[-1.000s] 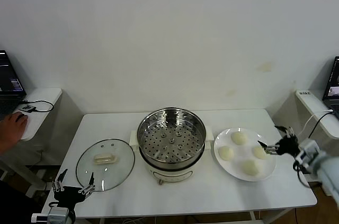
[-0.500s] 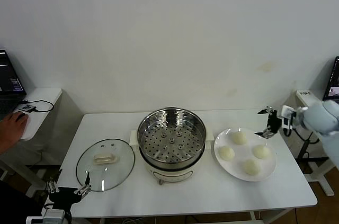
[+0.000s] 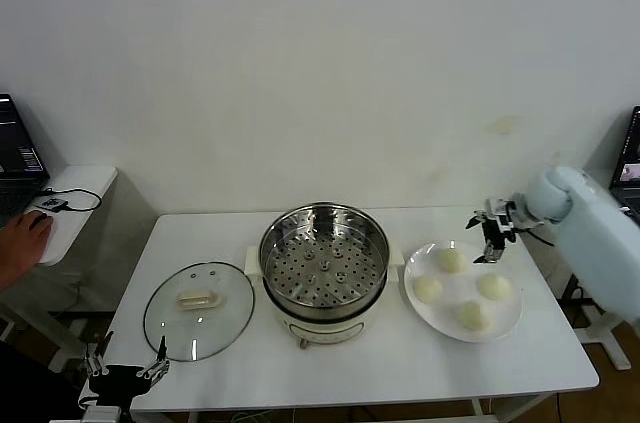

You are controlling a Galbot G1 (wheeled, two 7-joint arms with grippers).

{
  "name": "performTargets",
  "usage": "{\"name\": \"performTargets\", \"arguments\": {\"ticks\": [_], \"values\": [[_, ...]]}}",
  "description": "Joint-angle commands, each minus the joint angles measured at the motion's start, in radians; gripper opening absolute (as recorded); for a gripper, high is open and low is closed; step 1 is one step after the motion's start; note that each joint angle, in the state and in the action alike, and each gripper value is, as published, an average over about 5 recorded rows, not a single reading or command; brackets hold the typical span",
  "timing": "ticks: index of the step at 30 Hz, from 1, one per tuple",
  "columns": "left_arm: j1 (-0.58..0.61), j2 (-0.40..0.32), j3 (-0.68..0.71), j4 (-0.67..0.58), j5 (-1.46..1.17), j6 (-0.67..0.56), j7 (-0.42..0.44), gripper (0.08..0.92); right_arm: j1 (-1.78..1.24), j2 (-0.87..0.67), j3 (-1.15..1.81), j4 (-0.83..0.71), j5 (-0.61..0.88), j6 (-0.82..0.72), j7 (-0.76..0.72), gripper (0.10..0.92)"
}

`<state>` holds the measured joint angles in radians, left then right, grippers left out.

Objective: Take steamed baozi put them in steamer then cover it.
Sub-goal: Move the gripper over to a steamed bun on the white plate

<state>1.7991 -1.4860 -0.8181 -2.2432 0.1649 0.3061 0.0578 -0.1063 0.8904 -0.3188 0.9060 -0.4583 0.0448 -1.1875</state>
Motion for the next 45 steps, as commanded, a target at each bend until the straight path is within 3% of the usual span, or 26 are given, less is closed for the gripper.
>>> {"name": "performTargets", "arguments": {"ticks": [1,27,45], "values": [[0.011,-0.010,0.003,0.009,0.007,-0.002,0.000,0.823,0.046,0.173,-0.002,-0.243,-0.143,0.110,0.034,0.823],[0.009,-0.003,0.014,0.059,0.014,-0.008,0.000,0.823,0.014,0.183,0.031,-0.289,-0.168,0.064,0.079,0.819],[0.001,-0.005,0.019,0.073,0.016,-0.007,-0.002,0.823,0.037,0.180,0.051,-0.320,-0.147,0.048,0.070,0.635]]}}
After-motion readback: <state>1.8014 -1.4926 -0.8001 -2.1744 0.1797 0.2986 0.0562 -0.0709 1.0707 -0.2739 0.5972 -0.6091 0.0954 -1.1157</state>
